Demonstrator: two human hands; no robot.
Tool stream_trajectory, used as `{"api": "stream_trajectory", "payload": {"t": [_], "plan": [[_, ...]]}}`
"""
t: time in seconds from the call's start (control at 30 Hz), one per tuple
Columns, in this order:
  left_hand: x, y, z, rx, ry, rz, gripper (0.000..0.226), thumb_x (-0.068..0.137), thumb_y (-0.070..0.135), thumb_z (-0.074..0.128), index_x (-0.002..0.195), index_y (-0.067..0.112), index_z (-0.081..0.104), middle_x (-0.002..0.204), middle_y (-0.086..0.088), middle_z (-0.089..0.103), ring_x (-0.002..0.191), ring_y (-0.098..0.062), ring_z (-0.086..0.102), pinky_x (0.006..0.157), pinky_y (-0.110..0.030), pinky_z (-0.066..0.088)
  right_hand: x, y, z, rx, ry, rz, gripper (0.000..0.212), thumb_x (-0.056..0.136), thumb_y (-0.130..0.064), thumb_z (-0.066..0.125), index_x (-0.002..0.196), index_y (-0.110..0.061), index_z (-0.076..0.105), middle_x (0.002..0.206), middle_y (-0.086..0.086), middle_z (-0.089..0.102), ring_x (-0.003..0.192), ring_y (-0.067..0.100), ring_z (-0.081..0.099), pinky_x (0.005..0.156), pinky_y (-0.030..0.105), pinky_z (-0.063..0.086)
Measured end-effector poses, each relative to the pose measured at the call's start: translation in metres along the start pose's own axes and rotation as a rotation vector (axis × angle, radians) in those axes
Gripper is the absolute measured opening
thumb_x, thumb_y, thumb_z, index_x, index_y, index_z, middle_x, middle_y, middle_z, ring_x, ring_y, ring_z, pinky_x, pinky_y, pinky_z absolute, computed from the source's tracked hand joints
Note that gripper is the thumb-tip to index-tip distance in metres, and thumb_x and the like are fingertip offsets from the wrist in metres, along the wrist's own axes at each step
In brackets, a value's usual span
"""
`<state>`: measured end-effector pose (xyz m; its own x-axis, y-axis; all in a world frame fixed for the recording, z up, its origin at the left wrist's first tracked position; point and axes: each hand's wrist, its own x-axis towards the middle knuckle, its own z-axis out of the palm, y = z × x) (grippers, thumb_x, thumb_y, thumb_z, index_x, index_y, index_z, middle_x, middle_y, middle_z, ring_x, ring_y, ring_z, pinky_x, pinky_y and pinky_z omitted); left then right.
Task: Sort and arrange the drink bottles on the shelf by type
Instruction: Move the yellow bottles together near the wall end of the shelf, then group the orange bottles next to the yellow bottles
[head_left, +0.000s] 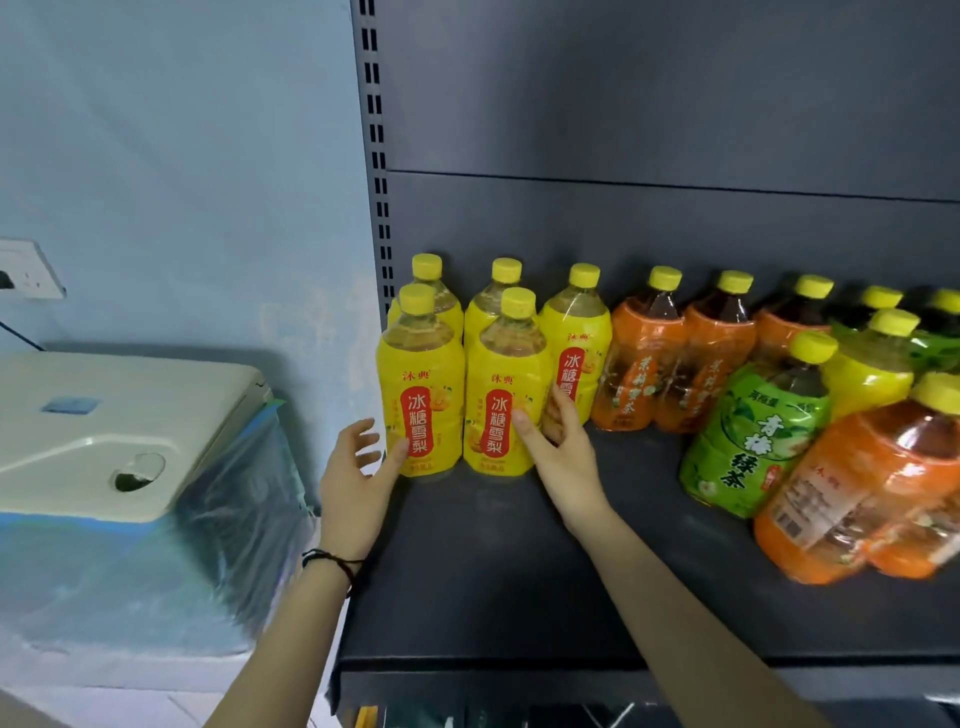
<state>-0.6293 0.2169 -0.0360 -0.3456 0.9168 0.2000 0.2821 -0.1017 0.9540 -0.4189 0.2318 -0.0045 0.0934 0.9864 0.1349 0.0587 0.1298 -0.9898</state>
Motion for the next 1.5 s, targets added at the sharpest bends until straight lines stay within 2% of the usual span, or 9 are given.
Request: {"api": "stream_trajectory", "payload": {"t": [0.1,0.3,0.6,0.7,0.83,1.0,1.17,1.33,1.5], "plan": [[-0.02,0.006,-0.005,0.011,0.056,0.049,0.031,0.088,0.026,0.066,0.116,0.019,0.055,0.098,0.001,0.065,0.09,-0.009,0.062,0.072,-0.01,0.046,-0.018,-0.003,-0.02,-0.049,0.027,0.013,0.04,0.093,-0.03,0.06,0.132,-0.027,0.05,0.127,-0.005,0.057,0.112,0.009,0.057,0.085,0.018,0.047],[-0.069,0.045,0.011,-0.032,-0.083,0.108,0.042,0.087,0.024,0.067,0.126,0.02,0.055,0.104,0.004,0.065,0.088,0.009,0.059,0.069,0.001,0.04,-0.062,-0.01,-0.081,-0.092,0.06,-0.021,0.026,0.093,-0.026,0.06,0.118,-0.029,0.056,0.114,-0.008,0.062,0.103,0.004,0.059,0.08,0.014,0.045],[-0.196,0.091,0.131,-0.113,-0.291,0.081,0.036,0.085,0.029,0.067,0.119,0.031,0.058,0.115,0.007,0.065,0.109,-0.002,0.058,0.099,-0.029,0.044,-0.151,-0.004,-0.243,-0.157,0.067,-0.026,0.02,0.094,-0.02,0.06,0.111,-0.03,0.058,0.102,-0.001,0.061,0.083,-0.002,0.06,0.078,0.016,0.049],[-0.231,0.107,0.183,-0.132,-0.308,0.098,0.036,0.085,0.029,0.068,0.119,0.031,0.057,0.119,0.005,0.064,0.114,-0.009,0.058,0.099,-0.029,0.043,-0.167,-0.002,-0.302,-0.167,0.114,-0.014,0.019,0.094,-0.021,0.059,0.111,-0.03,0.057,0.096,-0.005,0.06,0.083,0.003,0.06,0.079,0.023,0.049],[-0.256,0.127,0.234,-0.153,-0.269,0.123,0.048,0.085,0.031,0.067,0.13,0.024,0.052,0.13,0.003,0.056,0.121,-0.012,0.051,0.098,-0.025,0.039,-0.166,0.001,-0.351,-0.173,0.146,-0.029,0.028,0.093,-0.022,0.06,0.12,-0.024,0.053,0.098,-0.007,0.058,0.081,0.005,0.058,0.08,0.025,0.046],[-0.244,0.147,0.267,-0.19,-0.212,0.159,0.076,0.071,0.056,0.071,0.136,0.031,0.041,0.141,0.007,0.046,0.129,-0.009,0.044,0.105,-0.034,0.039,-0.136,-0.002,-0.372,-0.179,0.23,-0.077,0.047,0.087,-0.028,0.069,0.126,-0.032,0.043,0.127,-0.006,0.048,0.109,0.004,0.055,0.084,0.022,0.049],[-0.225,0.159,0.295,-0.281,-0.214,0.126,0.089,0.066,0.056,0.078,0.139,0.038,0.03,0.146,0.007,0.039,0.132,-0.01,0.04,0.108,-0.041,0.04,-0.098,0.003,-0.38,-0.119,0.266,-0.095,0.071,0.076,-0.036,0.077,0.13,-0.038,0.033,0.139,-0.001,0.037,0.124,0.015,0.045,0.103,0.043,0.046],[-0.216,0.154,0.322,-0.201,-0.133,0.151,0.098,0.058,0.057,0.078,0.14,0.037,0.029,0.136,0.009,0.033,0.128,-0.009,0.037,0.107,-0.038,0.039,-0.075,0.011,-0.377,-0.086,0.231,-0.107,0.099,0.054,-0.06,0.08,0.134,-0.044,0.023,0.143,-0.004,0.038,0.132,0.015,0.041,0.109,0.045,0.041],[-0.213,0.144,0.336,-0.08,-0.067,0.192,0.107,0.052,0.07,0.071,0.141,0.037,0.023,0.128,0.013,0.027,0.129,-0.008,0.03,0.109,-0.041,0.036,-0.064,0.017,-0.372,-0.104,0.235,-0.164,0.099,0.059,-0.049,0.085,0.133,-0.041,0.02,0.14,-0.004,0.041,0.13,0.015,0.044,0.107,0.039,0.043]]}}
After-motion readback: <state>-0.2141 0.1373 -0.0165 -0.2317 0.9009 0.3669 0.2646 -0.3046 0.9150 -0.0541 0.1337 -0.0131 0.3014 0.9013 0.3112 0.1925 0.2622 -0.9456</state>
